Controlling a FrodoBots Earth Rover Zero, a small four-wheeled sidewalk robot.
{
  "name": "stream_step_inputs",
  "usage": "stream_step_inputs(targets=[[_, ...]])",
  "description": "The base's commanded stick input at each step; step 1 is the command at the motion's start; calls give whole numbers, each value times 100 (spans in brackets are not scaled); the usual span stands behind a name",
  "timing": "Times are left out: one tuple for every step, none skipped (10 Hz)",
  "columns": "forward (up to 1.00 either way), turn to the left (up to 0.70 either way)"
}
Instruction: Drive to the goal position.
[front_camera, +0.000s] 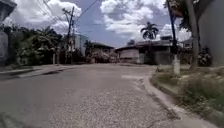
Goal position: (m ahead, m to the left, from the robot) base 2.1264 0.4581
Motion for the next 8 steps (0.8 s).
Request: stream_step_inputs(targets=[[0,100],[4,24],[0,100],[0,100],[0,100],[0,100],[0,100],[0,100]])
